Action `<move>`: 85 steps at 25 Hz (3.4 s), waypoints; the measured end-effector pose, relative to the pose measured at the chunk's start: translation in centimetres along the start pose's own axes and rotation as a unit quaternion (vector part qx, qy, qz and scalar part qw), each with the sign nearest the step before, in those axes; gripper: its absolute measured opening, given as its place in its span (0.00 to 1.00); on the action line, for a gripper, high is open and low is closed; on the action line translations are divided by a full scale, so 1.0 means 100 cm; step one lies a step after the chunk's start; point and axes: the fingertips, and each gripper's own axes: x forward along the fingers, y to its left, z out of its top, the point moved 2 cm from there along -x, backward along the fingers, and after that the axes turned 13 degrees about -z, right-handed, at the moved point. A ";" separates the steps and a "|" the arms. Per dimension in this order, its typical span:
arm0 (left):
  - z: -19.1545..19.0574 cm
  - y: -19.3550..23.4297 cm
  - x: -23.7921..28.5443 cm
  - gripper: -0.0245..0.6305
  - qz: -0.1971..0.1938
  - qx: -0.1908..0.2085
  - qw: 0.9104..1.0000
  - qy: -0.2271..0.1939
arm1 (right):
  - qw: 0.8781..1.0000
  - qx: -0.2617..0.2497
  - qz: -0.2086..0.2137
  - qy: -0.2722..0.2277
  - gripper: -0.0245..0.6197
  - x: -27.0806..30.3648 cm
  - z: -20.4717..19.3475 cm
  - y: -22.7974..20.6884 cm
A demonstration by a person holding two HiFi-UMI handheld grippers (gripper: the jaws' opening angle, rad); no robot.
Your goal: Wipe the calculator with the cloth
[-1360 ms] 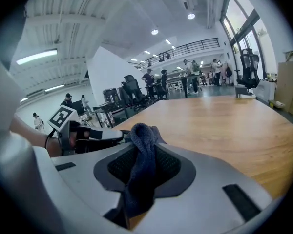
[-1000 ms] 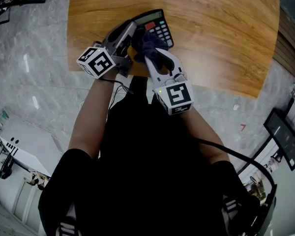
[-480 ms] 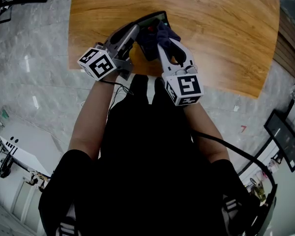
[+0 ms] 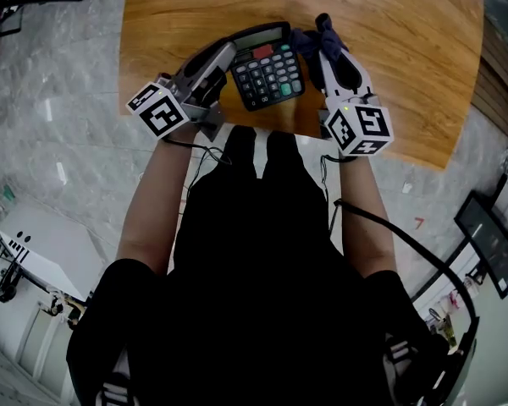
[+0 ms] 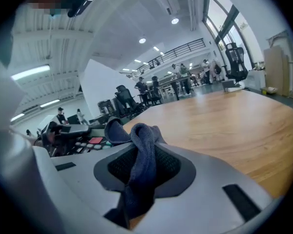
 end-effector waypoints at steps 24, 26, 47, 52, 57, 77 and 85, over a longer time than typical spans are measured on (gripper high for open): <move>0.020 -0.040 0.017 0.13 -0.090 -0.063 0.993 -0.038 | 0.892 0.028 0.447 0.067 0.18 -0.053 -0.052 0.077; 0.016 -0.042 0.020 0.13 -0.097 -0.060 0.993 -0.020 | 0.896 0.054 0.438 0.047 0.18 -0.046 -0.041 0.074; 0.008 -0.037 0.019 0.13 -0.092 -0.042 0.995 0.014 | 0.906 0.058 0.417 0.035 0.18 -0.037 -0.029 0.059; 0.005 -0.032 0.018 0.13 -0.098 -0.048 0.994 0.012 | 0.917 0.088 0.388 0.029 0.18 -0.010 -0.026 0.054; 0.022 -0.027 0.025 0.13 -0.085 -0.040 0.996 0.008 | 0.905 0.108 0.410 0.042 0.18 -0.007 -0.019 0.060; 0.027 -0.021 0.033 0.13 -0.097 -0.043 0.994 0.002 | 0.892 0.143 0.426 0.049 0.18 -0.005 -0.019 0.047; 0.031 -0.004 0.026 0.13 -0.082 -0.040 0.996 -0.013 | 0.916 0.042 0.389 0.087 0.18 -0.032 -0.045 0.033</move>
